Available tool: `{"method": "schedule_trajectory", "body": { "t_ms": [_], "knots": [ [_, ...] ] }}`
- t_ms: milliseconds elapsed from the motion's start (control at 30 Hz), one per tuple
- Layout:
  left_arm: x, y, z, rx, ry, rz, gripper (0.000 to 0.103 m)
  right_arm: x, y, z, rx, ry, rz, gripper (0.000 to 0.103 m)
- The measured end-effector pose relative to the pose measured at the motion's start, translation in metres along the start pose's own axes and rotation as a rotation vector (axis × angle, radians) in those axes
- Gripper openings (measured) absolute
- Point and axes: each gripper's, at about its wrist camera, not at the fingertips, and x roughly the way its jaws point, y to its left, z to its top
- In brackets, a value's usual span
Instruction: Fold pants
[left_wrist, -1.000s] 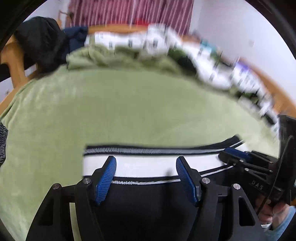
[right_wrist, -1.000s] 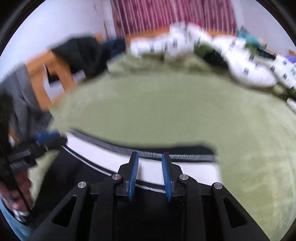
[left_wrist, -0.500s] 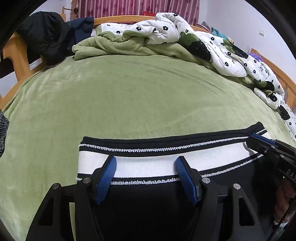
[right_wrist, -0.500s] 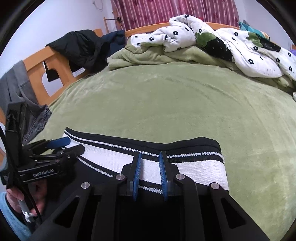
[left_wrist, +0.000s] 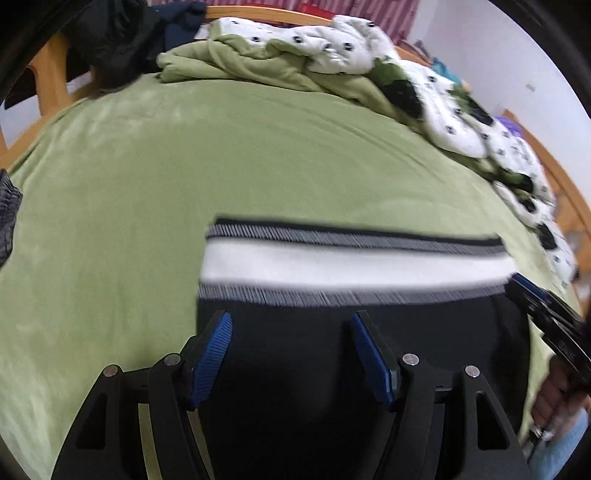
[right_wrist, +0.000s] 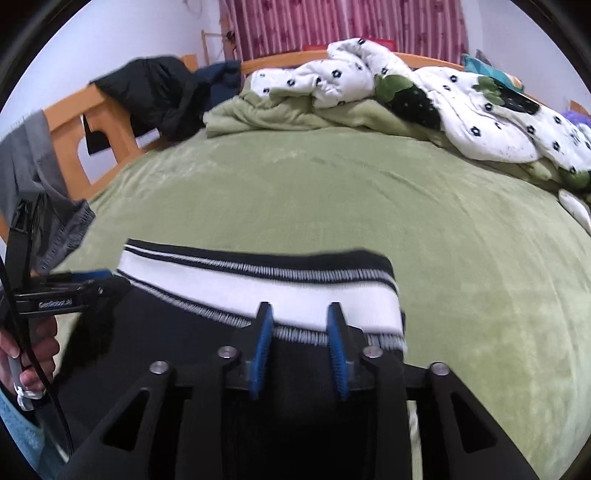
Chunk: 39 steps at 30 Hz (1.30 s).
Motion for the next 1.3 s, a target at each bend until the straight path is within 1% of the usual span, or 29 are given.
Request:
{"method": "schedule_trajectory", "body": {
  "t_ms": [33, 67, 133, 200, 233, 300, 333, 400, 467, 533, 600, 633, 733, 767, 833, 900, 967, 1000, 1033, 1067, 1133, 1167, 1200, 1267, 1300],
  "knots": [
    [-0.008, -0.004, -0.011, 0.028, -0.006, -0.002, 0.065, -0.005, -0.003, -0.007, 0.025, 0.001, 0.01, 0.044],
    [-0.013, -0.009, -0.016, 0.05, -0.01, 0.0, 0.065, -0.008, -0.007, -0.016, 0.056, 0.007, 0.023, 0.044],
    [-0.026, -0.02, -0.039, 0.117, -0.011, 0.001, 0.065, -0.016, -0.009, -0.033, 0.089, 0.017, 0.036, 0.044],
    [-0.038, -0.027, -0.056, 0.143, -0.016, 0.016, 0.065, -0.027, -0.002, -0.044, 0.043, 0.012, 0.011, 0.044],
    [-0.042, -0.029, -0.066, 0.146, -0.013, 0.028, 0.065, -0.03, 0.002, -0.048, 0.022, 0.011, 0.0, 0.044],
    [-0.051, -0.027, -0.094, 0.133, -0.006, 0.022, 0.066, -0.042, 0.01, -0.064, -0.027, 0.01, -0.027, 0.045],
    [-0.058, -0.024, -0.109, 0.114, -0.032, 0.022, 0.066, -0.046, 0.011, -0.071, -0.037, 0.013, -0.036, 0.045],
    [-0.071, -0.019, -0.127, 0.074, -0.077, 0.038, 0.066, -0.057, 0.013, -0.089, -0.031, 0.021, -0.055, 0.045],
    [-0.078, -0.013, -0.139, 0.047, -0.056, 0.034, 0.066, -0.066, 0.012, -0.104, -0.004, 0.042, -0.064, 0.045],
    [-0.086, -0.005, -0.152, 0.026, -0.045, 0.007, 0.066, -0.073, 0.01, -0.113, 0.02, 0.046, -0.064, 0.045],
    [-0.092, -0.003, -0.16, 0.054, -0.052, 0.025, 0.066, -0.08, 0.015, -0.123, 0.01, 0.057, -0.063, 0.045],
    [-0.097, -0.004, -0.165, 0.075, -0.067, 0.029, 0.066, -0.081, 0.016, -0.126, 0.004, 0.063, -0.064, 0.045],
    [-0.105, -0.011, -0.179, 0.146, -0.068, 0.023, 0.065, -0.085, 0.02, -0.135, -0.007, 0.067, -0.081, 0.045],
    [-0.106, -0.014, -0.183, 0.183, -0.077, 0.031, 0.065, -0.087, 0.019, -0.137, 0.001, 0.067, -0.078, 0.045],
    [-0.104, -0.022, -0.193, 0.252, -0.094, 0.111, 0.065, -0.089, 0.017, -0.137, 0.02, 0.063, -0.069, 0.045],
    [-0.097, -0.031, -0.196, 0.3, -0.09, 0.158, 0.065, -0.093, 0.014, -0.136, 0.041, 0.05, -0.056, 0.045],
    [-0.092, -0.036, -0.196, 0.326, -0.099, 0.209, 0.064, -0.094, 0.012, -0.133, 0.053, 0.038, -0.052, 0.045],
    [-0.091, -0.039, -0.194, 0.333, -0.111, 0.223, 0.059, -0.094, 0.012, -0.133, 0.059, 0.037, -0.052, 0.045],
    [-0.09, -0.041, -0.192, 0.337, -0.127, 0.238, 0.047, -0.093, 0.012, -0.132, 0.061, 0.039, -0.052, 0.045],
    [-0.091, -0.042, -0.19, 0.336, -0.144, 0.243, 0.039, -0.091, 0.011, -0.132, 0.064, 0.046, -0.056, 0.045],
    [-0.101, -0.039, -0.186, 0.291, -0.179, 0.223, 0.015, -0.089, 0.011, -0.131, 0.065, 0.05, -0.06, 0.045],
    [-0.106, -0.031, -0.184, 0.262, -0.202, 0.249, 0.015, -0.09, 0.01, -0.131, 0.063, 0.046, -0.06, 0.045],
    [-0.106, -0.024, -0.183, 0.241, -0.184, 0.22, 0.015, -0.09, 0.01, -0.131, 0.061, 0.043, -0.061, 0.045],
    [-0.096, -0.012, -0.183, 0.191, -0.122, 0.182, 0.015, -0.088, 0.01, -0.132, 0.057, 0.047, -0.061, 0.045],
    [-0.095, -0.011, -0.183, 0.187, -0.119, 0.176, 0.016, -0.086, 0.01, -0.133, 0.052, 0.052, -0.06, 0.045]
  ]
}}
